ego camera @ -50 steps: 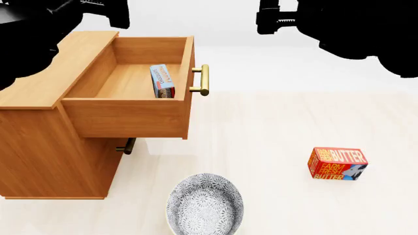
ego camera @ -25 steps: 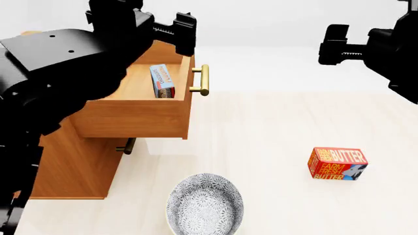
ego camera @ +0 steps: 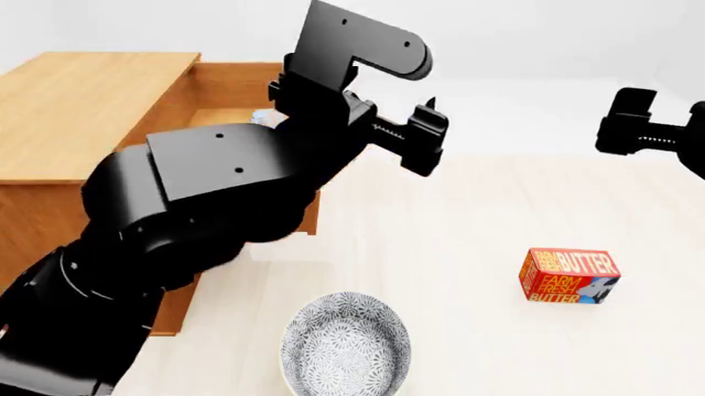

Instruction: Put the chocolate pudding in the top drawer of the cabinet and close it.

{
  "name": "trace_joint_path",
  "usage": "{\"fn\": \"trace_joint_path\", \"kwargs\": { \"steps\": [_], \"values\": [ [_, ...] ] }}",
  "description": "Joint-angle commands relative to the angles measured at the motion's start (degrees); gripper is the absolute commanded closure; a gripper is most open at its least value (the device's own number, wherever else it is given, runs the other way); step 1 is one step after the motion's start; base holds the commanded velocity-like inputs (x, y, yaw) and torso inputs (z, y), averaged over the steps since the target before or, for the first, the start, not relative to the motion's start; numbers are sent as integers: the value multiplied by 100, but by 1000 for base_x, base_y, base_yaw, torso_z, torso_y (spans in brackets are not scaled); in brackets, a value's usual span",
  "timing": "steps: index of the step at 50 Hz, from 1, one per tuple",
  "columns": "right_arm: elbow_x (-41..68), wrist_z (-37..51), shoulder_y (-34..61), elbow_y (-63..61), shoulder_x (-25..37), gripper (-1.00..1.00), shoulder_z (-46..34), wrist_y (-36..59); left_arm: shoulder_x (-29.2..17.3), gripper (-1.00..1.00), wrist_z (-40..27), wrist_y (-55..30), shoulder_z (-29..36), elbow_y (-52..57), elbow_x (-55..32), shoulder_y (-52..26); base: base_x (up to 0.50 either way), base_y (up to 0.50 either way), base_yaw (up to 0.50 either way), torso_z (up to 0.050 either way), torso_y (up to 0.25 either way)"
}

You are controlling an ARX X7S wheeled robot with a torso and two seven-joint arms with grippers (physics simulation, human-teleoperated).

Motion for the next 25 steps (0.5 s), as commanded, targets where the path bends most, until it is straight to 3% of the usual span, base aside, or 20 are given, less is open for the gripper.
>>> {"fn": "trace_joint_path", "kwargs": {
  "steps": [1,25],
  "values": [
    [12,135,-113,-259,367,-100,-1,-68,404,-100,-183,45,328,358,-76,445,0,0,0,0,0],
    [-13,167,-345,-431,631,-100,-50,-173,864,-100,68,446,1106,281,283,1101,0,0,0,0,0]
  ]
}}
